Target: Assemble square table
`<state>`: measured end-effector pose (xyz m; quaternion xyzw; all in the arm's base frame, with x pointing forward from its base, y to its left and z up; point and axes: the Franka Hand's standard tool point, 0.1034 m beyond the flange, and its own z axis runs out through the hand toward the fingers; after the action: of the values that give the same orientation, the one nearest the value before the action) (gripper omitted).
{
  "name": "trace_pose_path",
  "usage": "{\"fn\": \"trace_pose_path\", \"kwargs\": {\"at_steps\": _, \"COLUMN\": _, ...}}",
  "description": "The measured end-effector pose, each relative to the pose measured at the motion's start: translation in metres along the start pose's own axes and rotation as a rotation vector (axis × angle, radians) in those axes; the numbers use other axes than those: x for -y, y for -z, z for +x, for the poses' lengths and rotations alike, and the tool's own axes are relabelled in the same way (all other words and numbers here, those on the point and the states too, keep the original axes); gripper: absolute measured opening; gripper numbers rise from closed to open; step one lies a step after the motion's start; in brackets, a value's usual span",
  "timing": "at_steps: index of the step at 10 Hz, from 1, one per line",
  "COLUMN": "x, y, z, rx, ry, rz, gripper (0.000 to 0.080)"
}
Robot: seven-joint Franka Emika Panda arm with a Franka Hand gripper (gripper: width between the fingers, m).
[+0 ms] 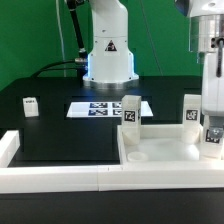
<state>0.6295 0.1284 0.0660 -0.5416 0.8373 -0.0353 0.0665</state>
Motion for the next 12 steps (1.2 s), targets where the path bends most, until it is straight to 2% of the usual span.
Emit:
{"fn": "trace_pose_path", "kwargs": {"at_steps": 3, "x": -0.0001, "y": 0.0, "z": 0.0003, "rx": 0.002, "ry": 0.044, "rz": -0.002, "gripper": 0.029}}
{"fn": "trace_pose_path", "kwargs": {"at_steps": 4, "x": 0.0001, "y": 0.0003, "z": 0.0005, "rx": -0.006, "ry": 0.148, "rz": 0.0, "gripper": 0.0363}}
{"fn": "trace_pose_path", "kwargs": {"at_steps": 5, "x": -0.0004, "y": 0.001, "z": 0.0005, "rx": -0.022, "ry": 0.326, "rz": -0.006, "gripper": 0.0501}}
{"fn": "trace_pose_path", "kwargs": {"at_steps": 6, "x": 0.0007, "y": 0.0024, "z": 0.0005, "rx": -0.041, "ry": 0.549, "rz": -0.017, "gripper": 0.0501}}
{"fn": "trace_pose_path", "kwargs": {"at_steps": 7, "x": 0.0021, "y": 0.0022, "z": 0.0008, "rx": -0.04, "ry": 0.641, "rz": -0.006, "gripper": 0.0625}}
{"fn": "trace_pose_path", "kwargs": {"at_steps": 8, "x": 0.002, "y": 0.0018, "z": 0.0011, "rx": -0.041, "ry": 0.651, "rz": -0.007, "gripper": 0.0642}}
{"fn": "trace_pose_path", "kwargs": {"at_steps": 11, "x": 0.0035, "y": 0.0019, "z": 0.0033, "rx": -0.052, "ry": 0.943, "rz": -0.014, "gripper": 0.0649}}
{"fn": "trace_pose_path", "kwargs": {"at_steps": 12, "x": 0.0058, "y": 0.0058, "z": 0.0015, "rx": -0.096, "ry": 1.307, "rz": -0.025, "gripper": 0.0649}}
